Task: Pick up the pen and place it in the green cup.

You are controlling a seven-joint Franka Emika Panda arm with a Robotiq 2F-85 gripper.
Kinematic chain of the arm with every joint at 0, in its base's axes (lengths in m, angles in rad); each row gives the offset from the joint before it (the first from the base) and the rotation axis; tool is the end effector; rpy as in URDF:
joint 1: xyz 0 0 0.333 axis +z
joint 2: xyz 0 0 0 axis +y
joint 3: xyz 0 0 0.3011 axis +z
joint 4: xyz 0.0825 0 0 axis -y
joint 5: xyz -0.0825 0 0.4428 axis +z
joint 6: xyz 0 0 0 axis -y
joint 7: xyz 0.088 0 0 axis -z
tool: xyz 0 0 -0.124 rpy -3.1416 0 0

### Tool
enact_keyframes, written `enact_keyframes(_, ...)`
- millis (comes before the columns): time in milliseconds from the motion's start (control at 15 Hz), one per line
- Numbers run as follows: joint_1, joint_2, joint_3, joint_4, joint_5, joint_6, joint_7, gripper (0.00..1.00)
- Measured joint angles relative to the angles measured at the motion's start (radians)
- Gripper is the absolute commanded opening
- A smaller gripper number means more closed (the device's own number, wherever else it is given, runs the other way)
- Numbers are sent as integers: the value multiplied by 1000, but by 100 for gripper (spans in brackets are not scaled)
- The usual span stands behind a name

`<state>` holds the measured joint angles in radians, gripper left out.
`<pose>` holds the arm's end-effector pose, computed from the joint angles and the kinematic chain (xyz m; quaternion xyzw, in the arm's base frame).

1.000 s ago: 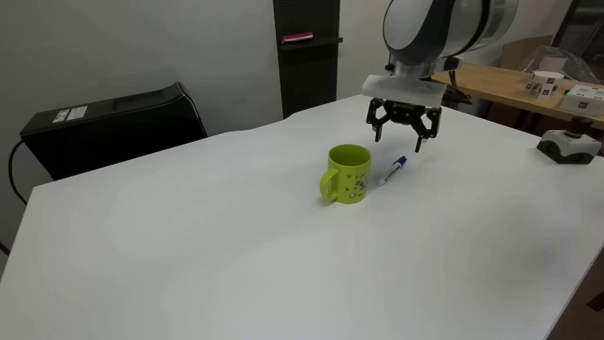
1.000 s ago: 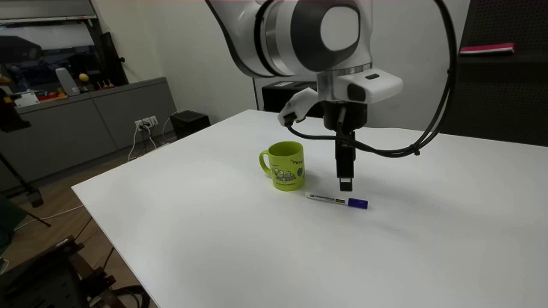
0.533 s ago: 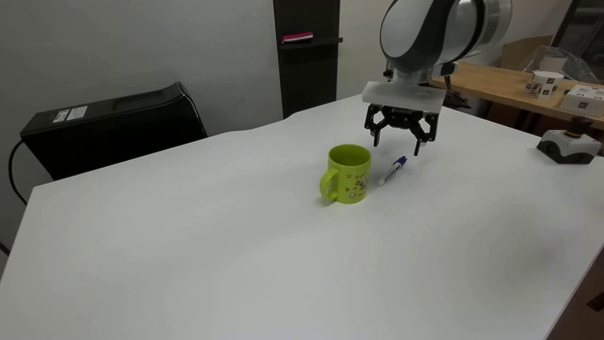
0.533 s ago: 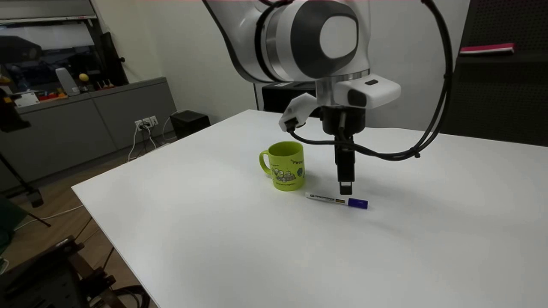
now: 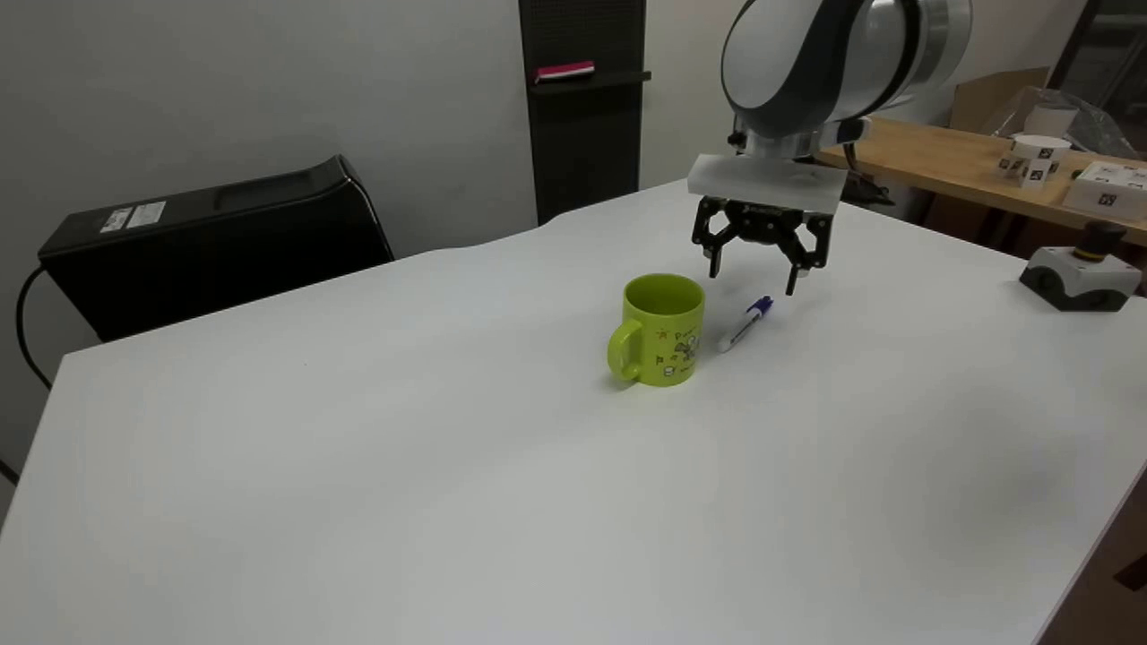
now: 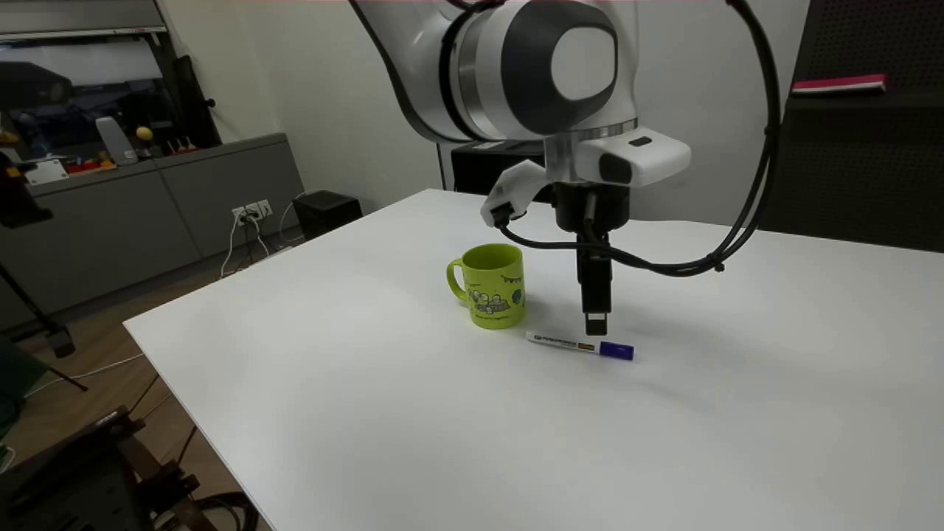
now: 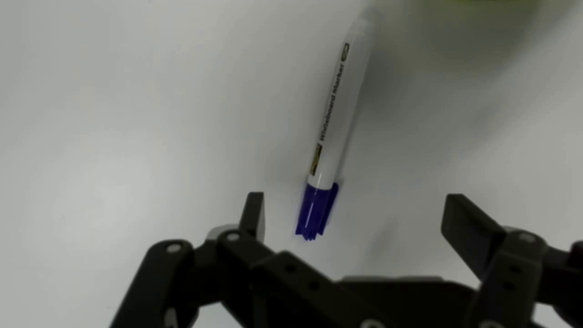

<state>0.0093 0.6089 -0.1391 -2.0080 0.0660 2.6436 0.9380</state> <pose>0.6198 -0.0873 0.0730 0.8524 -0.5222 0.0248 0.0147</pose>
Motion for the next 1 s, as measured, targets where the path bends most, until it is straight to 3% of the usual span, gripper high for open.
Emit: enact_keyframes(1000,24,45,-24,3,57,0,16,100)
